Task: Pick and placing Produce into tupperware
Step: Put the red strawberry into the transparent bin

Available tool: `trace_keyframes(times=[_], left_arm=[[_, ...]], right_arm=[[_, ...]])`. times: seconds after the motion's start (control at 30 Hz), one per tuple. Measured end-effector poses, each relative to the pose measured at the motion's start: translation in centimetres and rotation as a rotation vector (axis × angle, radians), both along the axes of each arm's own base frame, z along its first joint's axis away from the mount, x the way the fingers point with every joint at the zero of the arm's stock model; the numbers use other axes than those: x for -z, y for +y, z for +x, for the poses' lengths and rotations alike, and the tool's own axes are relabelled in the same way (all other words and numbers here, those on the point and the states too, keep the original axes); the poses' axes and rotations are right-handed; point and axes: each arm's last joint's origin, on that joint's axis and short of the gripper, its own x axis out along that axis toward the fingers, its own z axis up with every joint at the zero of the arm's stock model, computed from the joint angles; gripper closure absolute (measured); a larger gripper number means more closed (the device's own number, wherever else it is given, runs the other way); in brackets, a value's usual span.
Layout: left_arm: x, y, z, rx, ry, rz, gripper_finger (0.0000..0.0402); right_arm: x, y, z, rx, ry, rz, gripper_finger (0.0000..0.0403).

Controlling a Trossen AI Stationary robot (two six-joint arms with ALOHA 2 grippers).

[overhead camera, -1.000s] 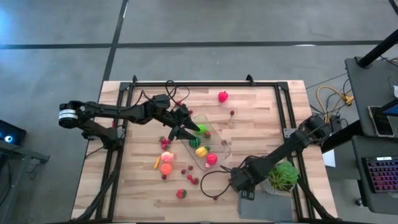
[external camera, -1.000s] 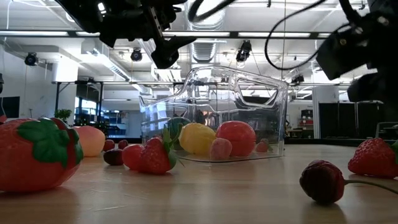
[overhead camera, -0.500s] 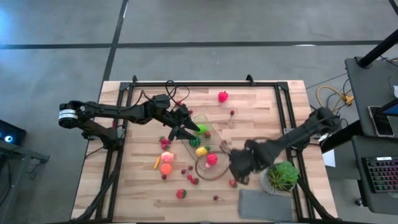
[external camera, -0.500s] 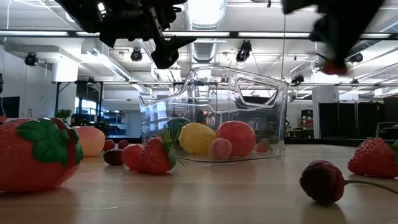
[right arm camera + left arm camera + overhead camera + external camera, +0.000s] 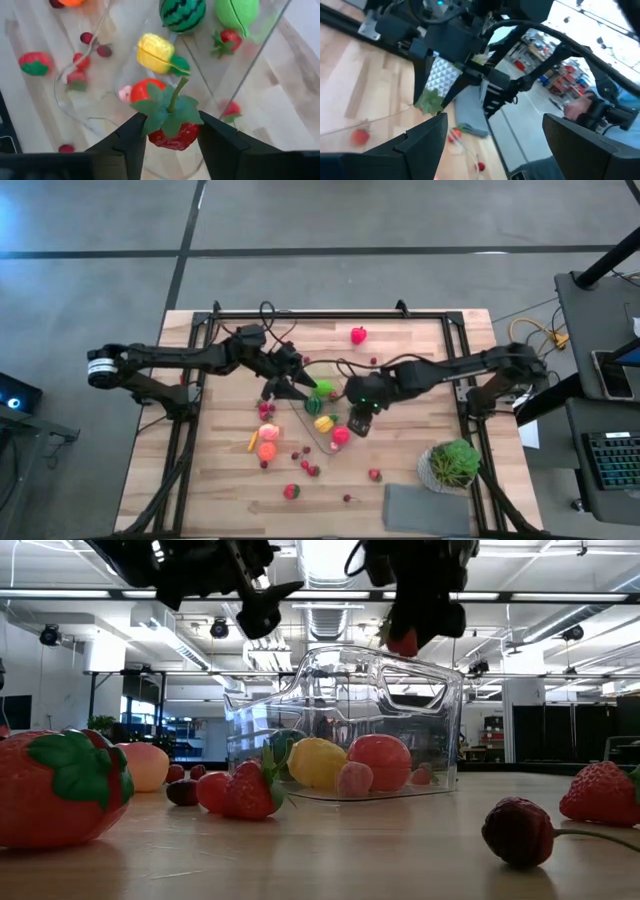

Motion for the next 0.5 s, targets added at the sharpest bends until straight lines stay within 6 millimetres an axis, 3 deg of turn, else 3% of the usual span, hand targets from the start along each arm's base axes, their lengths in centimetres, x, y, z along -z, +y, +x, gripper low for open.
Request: trace_keyframes(times=[0.27,0.5], left_arm=[[-0.1,1.3,-1.2,-0.061,0.046,0.013,0.009],[-0.4,1.2,-1.1,-0.059,0.031,-0.007,0.009]], right_arm=[[1.0,0.0,0.9,-0.035,0.02,0.03,0.0179],[-2.0,-0.8,-0.2,0.089,-0.045,-0.167,0.0157]])
